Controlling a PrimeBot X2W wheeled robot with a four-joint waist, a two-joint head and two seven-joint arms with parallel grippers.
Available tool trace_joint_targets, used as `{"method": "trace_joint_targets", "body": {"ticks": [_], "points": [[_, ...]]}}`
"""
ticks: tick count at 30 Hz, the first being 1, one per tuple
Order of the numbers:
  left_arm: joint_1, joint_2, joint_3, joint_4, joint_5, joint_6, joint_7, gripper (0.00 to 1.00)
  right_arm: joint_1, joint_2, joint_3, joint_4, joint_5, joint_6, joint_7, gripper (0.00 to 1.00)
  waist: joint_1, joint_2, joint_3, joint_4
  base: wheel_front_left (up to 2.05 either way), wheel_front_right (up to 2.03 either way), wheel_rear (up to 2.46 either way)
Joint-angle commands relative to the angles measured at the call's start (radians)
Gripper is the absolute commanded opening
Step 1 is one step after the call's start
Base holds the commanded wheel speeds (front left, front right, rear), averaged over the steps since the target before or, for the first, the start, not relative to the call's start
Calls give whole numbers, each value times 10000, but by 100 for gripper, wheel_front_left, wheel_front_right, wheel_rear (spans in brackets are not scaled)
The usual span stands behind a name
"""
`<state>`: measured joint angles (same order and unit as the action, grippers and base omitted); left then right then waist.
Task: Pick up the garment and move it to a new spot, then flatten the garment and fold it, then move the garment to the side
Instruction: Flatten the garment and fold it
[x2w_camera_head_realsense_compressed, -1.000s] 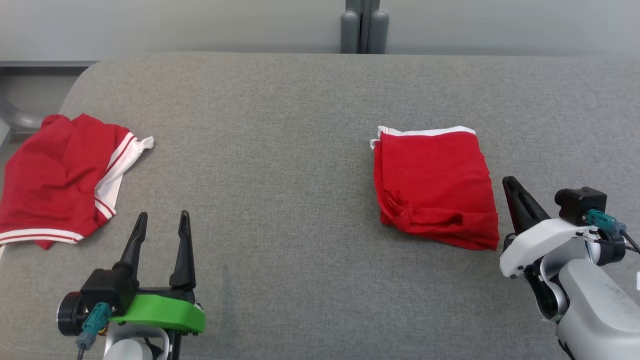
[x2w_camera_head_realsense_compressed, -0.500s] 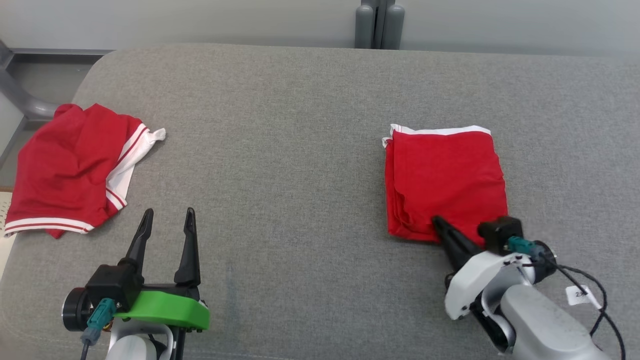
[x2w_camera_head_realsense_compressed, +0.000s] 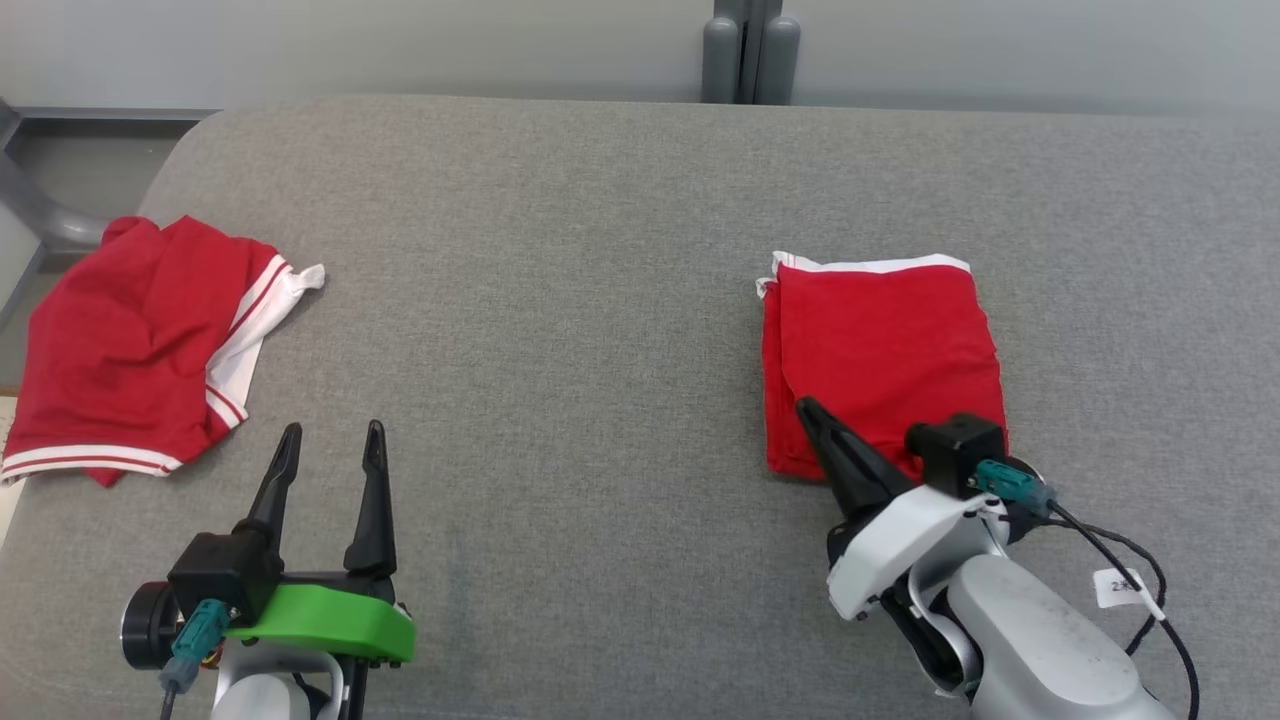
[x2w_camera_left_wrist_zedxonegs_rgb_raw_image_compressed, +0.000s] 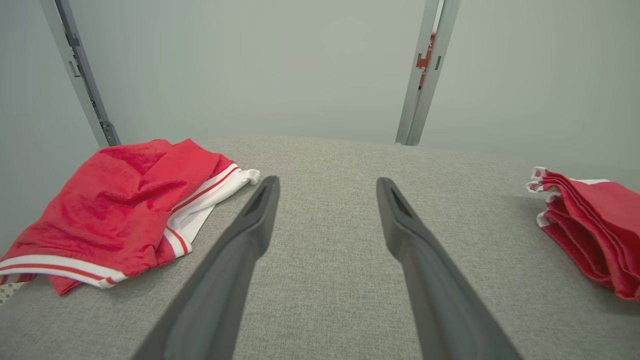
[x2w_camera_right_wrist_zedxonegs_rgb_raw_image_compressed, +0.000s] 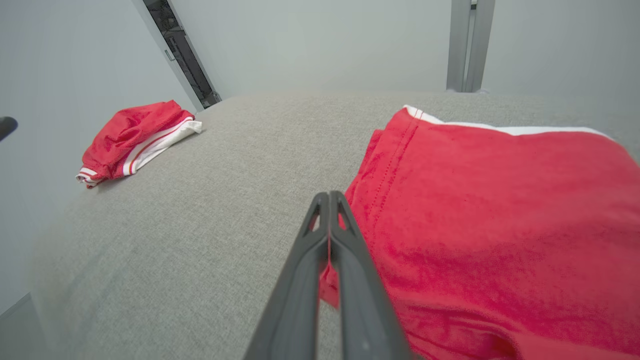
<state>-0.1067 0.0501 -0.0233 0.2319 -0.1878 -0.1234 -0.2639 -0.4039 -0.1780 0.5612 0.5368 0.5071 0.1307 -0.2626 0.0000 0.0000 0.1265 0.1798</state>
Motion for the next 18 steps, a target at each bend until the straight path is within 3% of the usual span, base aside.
{"method": "trace_joint_targets", "body": {"ticks": [1, 8, 9, 10, 11, 12, 13, 18], "points": [[59, 15, 68, 13, 50, 27, -4, 100, 337, -59, -296, -263, -145, 0, -30, 0, 0, 0, -154, -183, 0, 0, 0], [332, 16, 334, 95, 230, 66, -4, 100, 1575, -107, -2479, -1867, -990, 0, -30, 0, 0, 0, -590, -786, 0, 0, 0], [368, 16, 401, 107, 263, 67, -2, 100, 1772, -105, -2793, -2032, -1131, 0, -30, 7, 0, 0, -654, -881, 0, 0, 0], [398, 21, 456, 112, 290, 68, -4, 100, 1916, -99, -3013, -2168, -1253, 0, -28, 27, 0, 0, -702, -958, 0, 0, 0], [421, 30, 498, 101, 340, 66, -4, 100, 2094, -103, -3264, -2314, -1393, 0, -30, 47, 0, 0, -754, -1051, 0, 0, 0], [442, 37, 549, 94, 378, 67, -4, 100, 2237, -99, -3444, -2427, -1509, 0, -30, 89, 0, 0, -798, -1124, 0, 0, 0], [461, 56, 584, 104, 427, 61, -2, 100, 2408, -80, -3707, -2551, -1638, 0, -30, 100, 0, 0, -844, -1206, 0, 0, 0], [601, 101, 775, 178, 490, 51, -2, 100, 3010, 79, -4518, -3005, -2032, 0, -30, 100, 0, 0, -1007, -1508, 0, 0, 0]]}}
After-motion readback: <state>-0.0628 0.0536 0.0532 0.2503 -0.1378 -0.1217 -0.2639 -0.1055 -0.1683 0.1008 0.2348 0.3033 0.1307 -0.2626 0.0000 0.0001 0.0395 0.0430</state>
